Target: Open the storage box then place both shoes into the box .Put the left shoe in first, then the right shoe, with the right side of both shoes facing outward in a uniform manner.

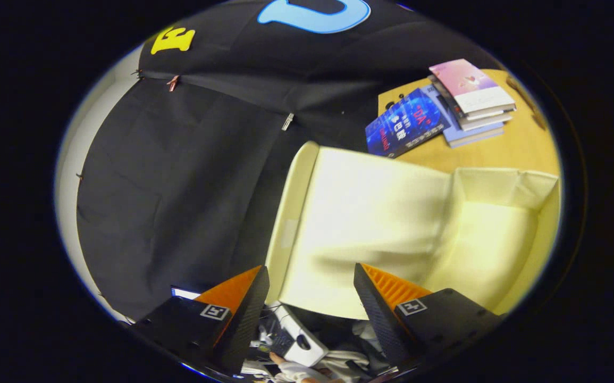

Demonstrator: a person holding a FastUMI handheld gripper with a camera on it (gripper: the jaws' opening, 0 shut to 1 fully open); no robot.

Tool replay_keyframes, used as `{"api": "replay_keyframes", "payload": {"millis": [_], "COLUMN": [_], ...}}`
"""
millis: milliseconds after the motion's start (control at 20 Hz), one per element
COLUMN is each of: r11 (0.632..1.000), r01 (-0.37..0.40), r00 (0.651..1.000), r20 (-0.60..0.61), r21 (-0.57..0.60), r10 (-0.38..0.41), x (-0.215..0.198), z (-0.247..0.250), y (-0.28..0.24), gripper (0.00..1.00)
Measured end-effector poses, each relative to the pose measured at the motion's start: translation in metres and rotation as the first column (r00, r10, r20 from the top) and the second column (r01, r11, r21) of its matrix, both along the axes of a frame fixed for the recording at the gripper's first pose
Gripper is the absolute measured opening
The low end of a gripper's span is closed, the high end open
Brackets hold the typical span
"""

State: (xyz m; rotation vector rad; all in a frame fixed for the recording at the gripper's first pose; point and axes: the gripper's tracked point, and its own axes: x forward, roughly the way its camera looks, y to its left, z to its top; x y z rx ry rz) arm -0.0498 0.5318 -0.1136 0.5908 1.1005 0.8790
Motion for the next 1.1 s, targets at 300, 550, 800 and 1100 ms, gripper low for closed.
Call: {"api": "replay_keyframes", "payload": {"millis": [300,550,800,1100], "r11": [0.978,0.916,0.838,0.689], "r01": [0.110,0.222,0.360,0.430], "r00": [0.966,0.918,0.885,0.875], "r20": [0.252,0.387,0.435,0.456], "r21": [-0.175,-0.333,-0.410,-0.583], "r10": [-0.063,-0.082,-0.167,-0.160], "x": [0.027,0.037,0.040,0.033], "z": [-0.013,-0.026,-0.044,-0.099], "y": [-0.106,-0.211,-0.300,-0.412], "gripper": [0.98,0.98,0.98,0.99]}}
